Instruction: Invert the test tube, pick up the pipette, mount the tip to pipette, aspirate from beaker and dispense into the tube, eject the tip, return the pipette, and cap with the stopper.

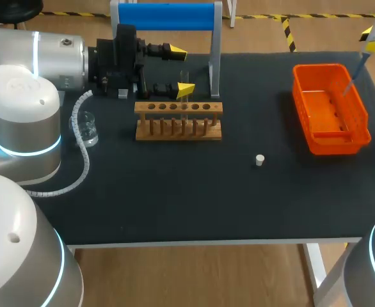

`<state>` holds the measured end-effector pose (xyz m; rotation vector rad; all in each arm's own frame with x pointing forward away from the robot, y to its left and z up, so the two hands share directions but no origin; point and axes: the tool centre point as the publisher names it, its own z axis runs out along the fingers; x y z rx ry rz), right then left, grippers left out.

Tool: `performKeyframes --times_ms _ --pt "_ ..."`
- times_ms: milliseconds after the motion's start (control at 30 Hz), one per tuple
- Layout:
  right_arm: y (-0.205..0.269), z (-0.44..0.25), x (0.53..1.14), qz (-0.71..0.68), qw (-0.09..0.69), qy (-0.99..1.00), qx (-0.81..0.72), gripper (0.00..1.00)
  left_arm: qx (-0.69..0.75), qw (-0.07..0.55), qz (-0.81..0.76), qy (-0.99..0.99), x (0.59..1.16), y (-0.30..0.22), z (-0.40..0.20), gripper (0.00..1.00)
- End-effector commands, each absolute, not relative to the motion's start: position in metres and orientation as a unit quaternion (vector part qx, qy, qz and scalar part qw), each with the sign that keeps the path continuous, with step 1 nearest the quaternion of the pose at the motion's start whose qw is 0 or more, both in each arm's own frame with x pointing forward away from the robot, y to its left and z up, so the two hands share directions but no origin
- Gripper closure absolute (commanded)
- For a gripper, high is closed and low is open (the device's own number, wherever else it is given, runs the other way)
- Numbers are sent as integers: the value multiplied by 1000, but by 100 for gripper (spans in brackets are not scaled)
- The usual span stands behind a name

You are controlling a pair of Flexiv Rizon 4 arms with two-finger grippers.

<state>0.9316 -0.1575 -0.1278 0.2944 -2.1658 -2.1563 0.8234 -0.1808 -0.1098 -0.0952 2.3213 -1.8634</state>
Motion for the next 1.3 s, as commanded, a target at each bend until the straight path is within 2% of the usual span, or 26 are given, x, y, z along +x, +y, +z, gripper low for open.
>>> performKeyframes --times_ms 33,433,933,1300 --pt "-159 -128 933 -701 37 -706 98 100 -32 82 -624 777 823 -181 -110 0" --pt "-159 -128 933 -701 37 -706 98 100 -34 84 -627 774 825 -184 -110 0" --pt "-159 -128 933 -701 37 -706 98 100 -94 82 -614 780 853 -279 -80 0" --pt "-159 -128 933 -701 37 -706 98 100 -87 76 -607 786 883 -351 -44 0"
